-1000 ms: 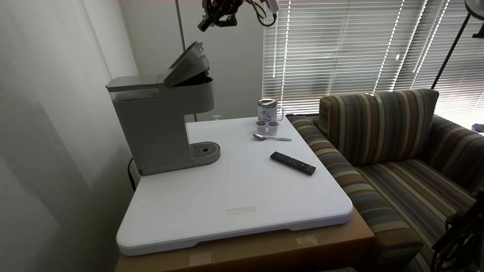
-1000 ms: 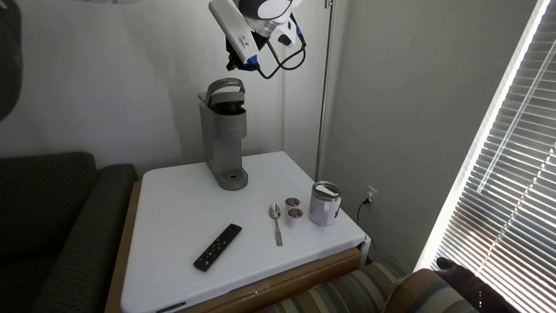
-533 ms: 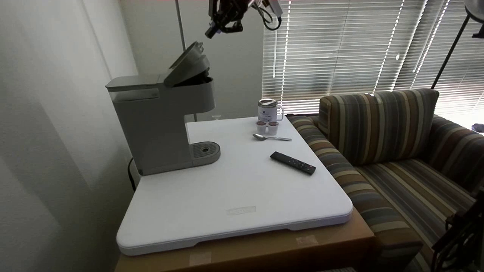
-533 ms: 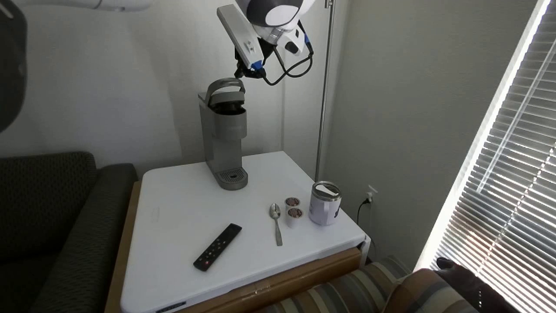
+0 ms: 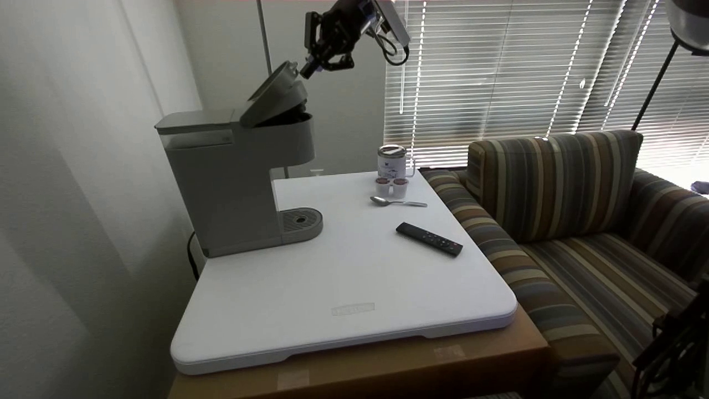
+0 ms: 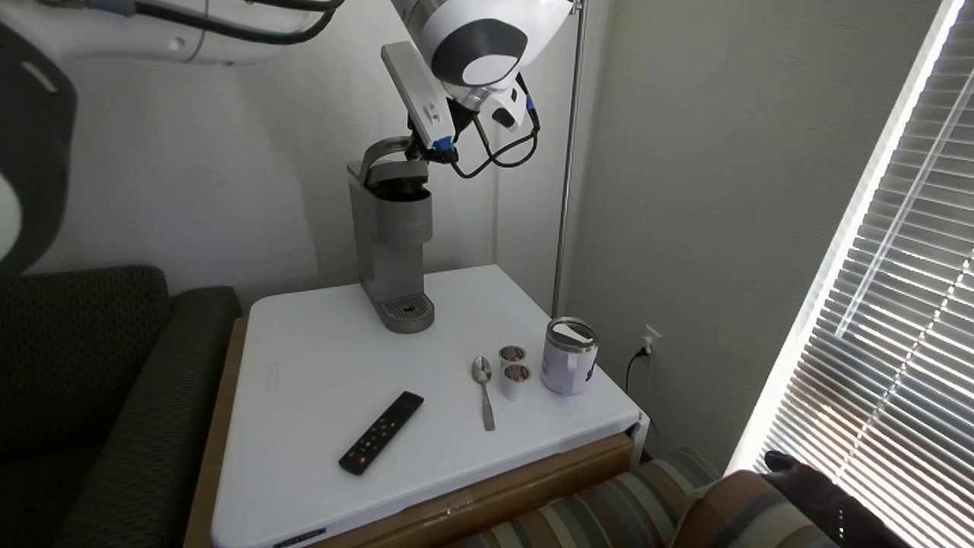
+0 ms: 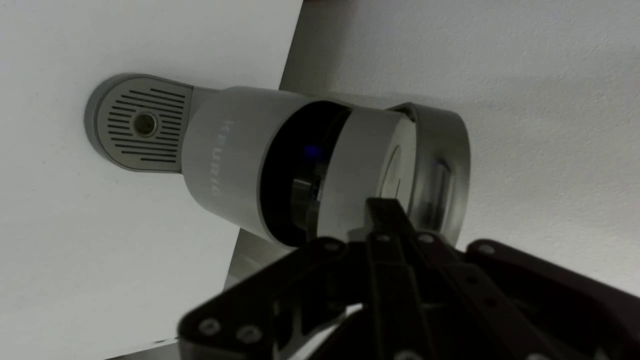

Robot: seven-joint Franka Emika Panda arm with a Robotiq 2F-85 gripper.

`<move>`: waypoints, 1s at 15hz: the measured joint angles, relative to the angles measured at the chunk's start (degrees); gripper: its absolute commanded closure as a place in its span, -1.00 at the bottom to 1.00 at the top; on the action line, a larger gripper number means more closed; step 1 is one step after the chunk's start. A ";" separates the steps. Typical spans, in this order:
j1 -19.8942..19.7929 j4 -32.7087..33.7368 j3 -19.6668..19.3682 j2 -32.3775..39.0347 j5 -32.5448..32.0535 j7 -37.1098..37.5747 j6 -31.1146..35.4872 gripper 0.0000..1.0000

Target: Open the coffee maker

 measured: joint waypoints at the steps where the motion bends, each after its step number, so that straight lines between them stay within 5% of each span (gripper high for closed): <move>1: 0.08 0.00 0.18 0.06 0.00 0.02 -0.03 1.00; 15: 0.33 0.15 2.08 0.00 0.00 -0.32 -0.51 1.00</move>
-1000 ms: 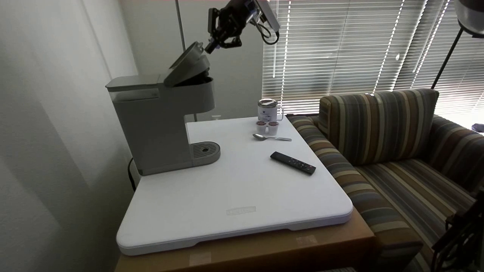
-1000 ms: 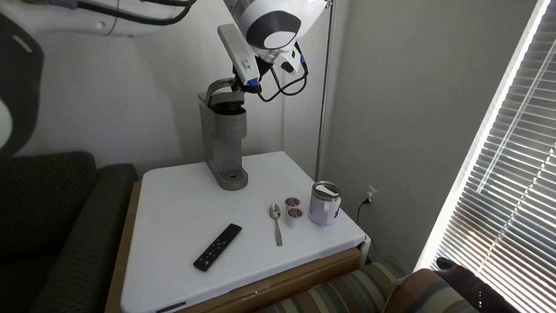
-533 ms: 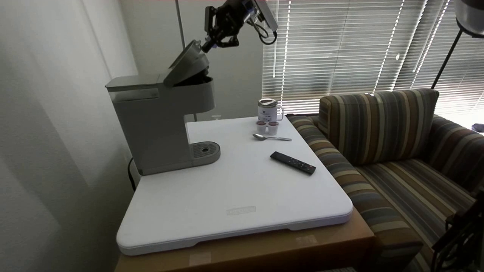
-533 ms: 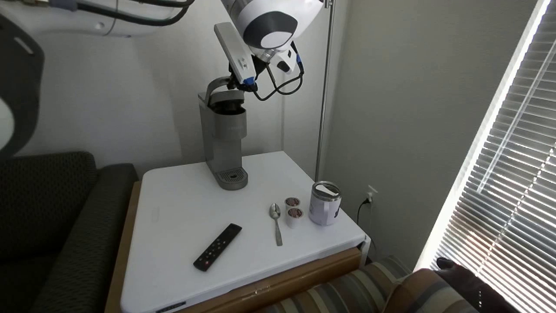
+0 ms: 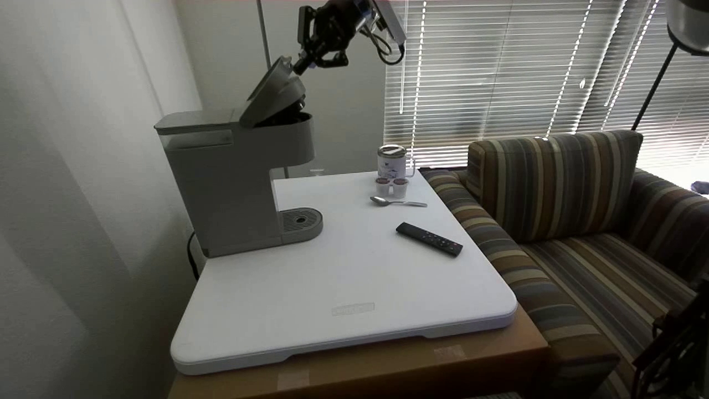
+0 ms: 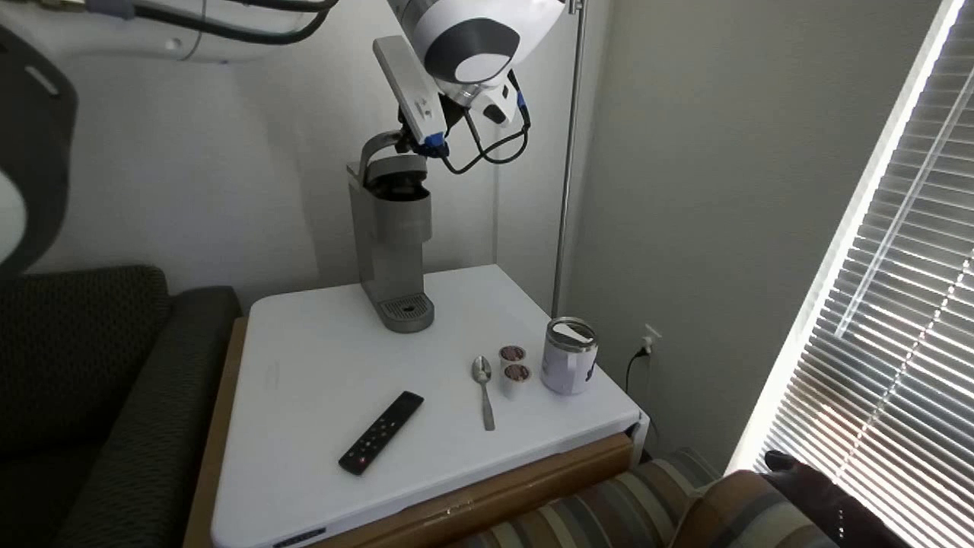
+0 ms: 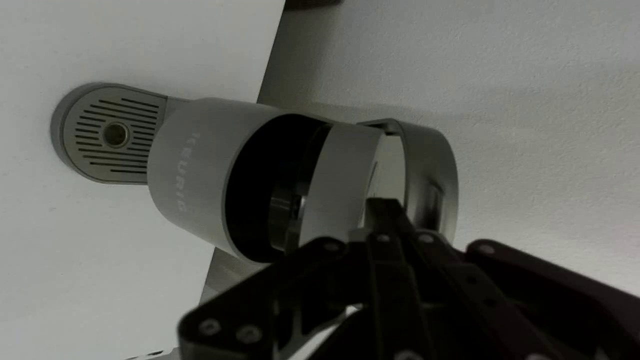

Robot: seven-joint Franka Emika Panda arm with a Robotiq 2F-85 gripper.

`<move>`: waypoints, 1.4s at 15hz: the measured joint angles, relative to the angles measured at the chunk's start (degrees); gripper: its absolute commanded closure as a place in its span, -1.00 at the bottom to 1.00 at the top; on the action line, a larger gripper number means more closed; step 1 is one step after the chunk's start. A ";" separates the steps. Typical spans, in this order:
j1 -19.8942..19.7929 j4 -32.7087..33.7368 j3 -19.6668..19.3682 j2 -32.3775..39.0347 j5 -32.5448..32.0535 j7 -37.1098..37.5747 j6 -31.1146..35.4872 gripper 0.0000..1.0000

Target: Open the coffee maker

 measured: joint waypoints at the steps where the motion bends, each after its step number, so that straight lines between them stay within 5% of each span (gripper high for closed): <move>1: 0.01 0.00 0.04 -0.04 0.00 -0.05 0.00 1.00; 21: 1.50 0.17 0.09 -1.97 -0.01 -0.37 -0.92 1.00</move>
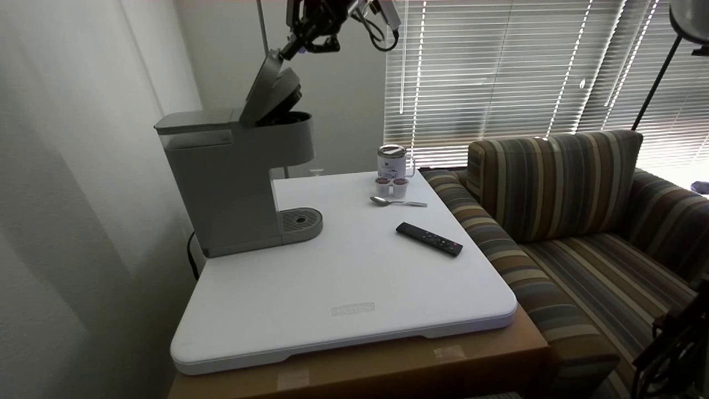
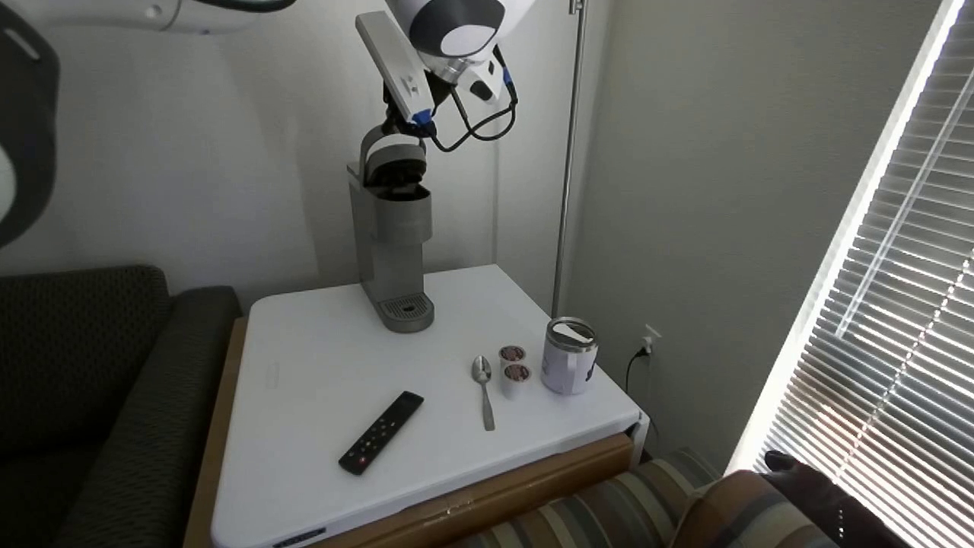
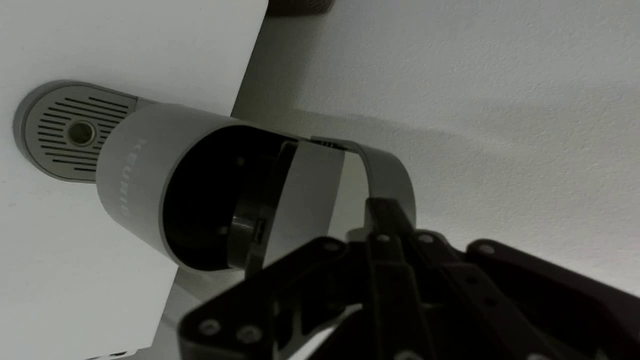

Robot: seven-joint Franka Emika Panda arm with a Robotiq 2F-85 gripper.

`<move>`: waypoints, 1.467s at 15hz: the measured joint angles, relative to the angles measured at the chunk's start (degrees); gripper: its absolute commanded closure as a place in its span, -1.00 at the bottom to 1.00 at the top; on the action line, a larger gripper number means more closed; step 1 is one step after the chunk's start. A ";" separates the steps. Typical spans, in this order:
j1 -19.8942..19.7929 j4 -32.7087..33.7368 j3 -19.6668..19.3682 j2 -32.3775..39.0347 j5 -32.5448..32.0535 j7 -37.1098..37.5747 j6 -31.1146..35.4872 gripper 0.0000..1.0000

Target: Open the coffee maker

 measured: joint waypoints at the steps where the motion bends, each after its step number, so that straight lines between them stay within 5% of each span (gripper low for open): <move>1: 0.12 -0.02 0.00 -0.11 -0.01 0.00 -0.15 1.00; 22: 1.57 -0.68 0.00 -0.26 -0.03 -1.69 -2.38 1.00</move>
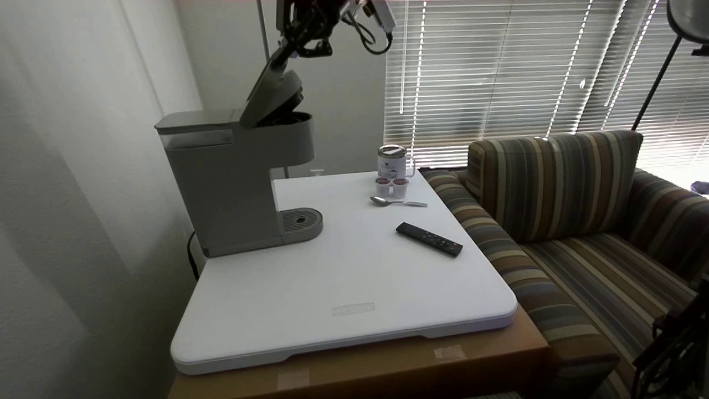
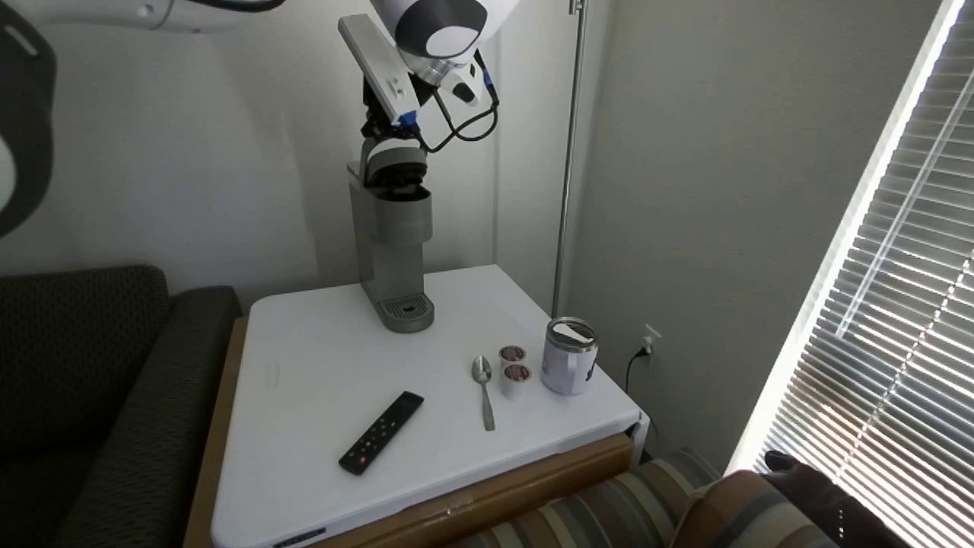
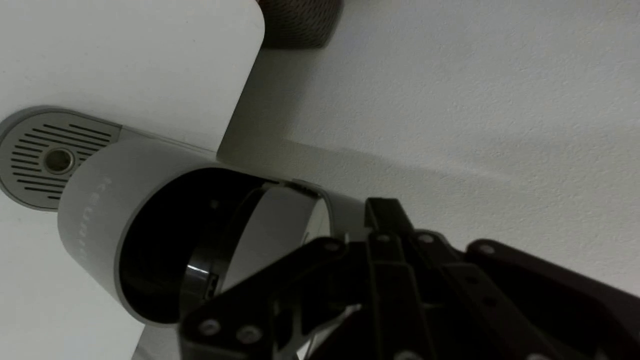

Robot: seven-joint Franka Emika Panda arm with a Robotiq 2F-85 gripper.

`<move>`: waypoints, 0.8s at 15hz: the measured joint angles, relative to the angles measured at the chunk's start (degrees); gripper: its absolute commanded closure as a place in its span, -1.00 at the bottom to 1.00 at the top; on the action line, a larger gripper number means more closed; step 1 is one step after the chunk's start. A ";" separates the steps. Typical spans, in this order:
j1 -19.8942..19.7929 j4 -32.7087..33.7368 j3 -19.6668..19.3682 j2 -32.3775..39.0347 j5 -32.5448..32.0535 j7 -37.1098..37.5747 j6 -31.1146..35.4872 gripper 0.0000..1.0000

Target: Open the coffee maker

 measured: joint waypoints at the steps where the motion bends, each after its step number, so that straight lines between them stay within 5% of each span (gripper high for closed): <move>1: 0.00 0.00 0.00 0.00 0.00 -0.20 0.00 1.00; 12: -0.22 1.46 -0.10 -2.15 -3.13 -0.43 0.03 1.00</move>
